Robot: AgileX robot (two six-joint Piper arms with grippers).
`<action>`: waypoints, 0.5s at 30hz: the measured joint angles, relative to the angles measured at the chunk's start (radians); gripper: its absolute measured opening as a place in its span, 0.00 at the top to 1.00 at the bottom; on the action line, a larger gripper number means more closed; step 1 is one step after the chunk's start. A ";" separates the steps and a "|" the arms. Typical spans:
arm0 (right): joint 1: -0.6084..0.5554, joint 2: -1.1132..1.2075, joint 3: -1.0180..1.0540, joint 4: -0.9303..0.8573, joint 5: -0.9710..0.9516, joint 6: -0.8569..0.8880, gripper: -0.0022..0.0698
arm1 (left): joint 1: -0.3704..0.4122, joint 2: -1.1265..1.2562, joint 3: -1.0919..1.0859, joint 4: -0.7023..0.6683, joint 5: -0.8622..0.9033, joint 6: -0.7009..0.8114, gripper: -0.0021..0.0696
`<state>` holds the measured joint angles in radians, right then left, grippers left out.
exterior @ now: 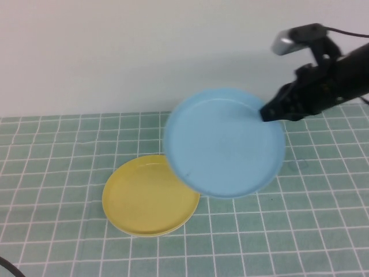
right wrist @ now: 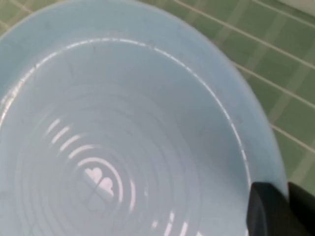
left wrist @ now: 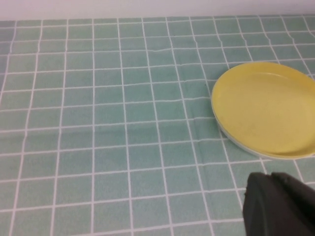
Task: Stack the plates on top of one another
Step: Place the blue plate on the yellow plate
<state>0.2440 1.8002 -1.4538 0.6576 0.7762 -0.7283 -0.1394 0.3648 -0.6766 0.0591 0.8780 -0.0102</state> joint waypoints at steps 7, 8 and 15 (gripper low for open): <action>0.208 0.151 -0.104 -0.041 -0.090 0.084 0.95 | 0.000 0.000 0.000 0.035 0.013 -0.002 0.97; 0.234 0.182 -0.123 -0.060 -0.101 0.103 0.95 | 0.000 0.000 0.000 0.043 0.021 -0.002 0.97; 0.306 0.379 -0.283 -0.166 -0.112 0.232 0.95 | 0.000 0.000 0.000 0.091 0.035 -0.002 0.97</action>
<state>0.5495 2.1787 -1.7367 0.4916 0.6644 -0.4964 -0.1394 0.3648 -0.6766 0.1497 0.9127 -0.0121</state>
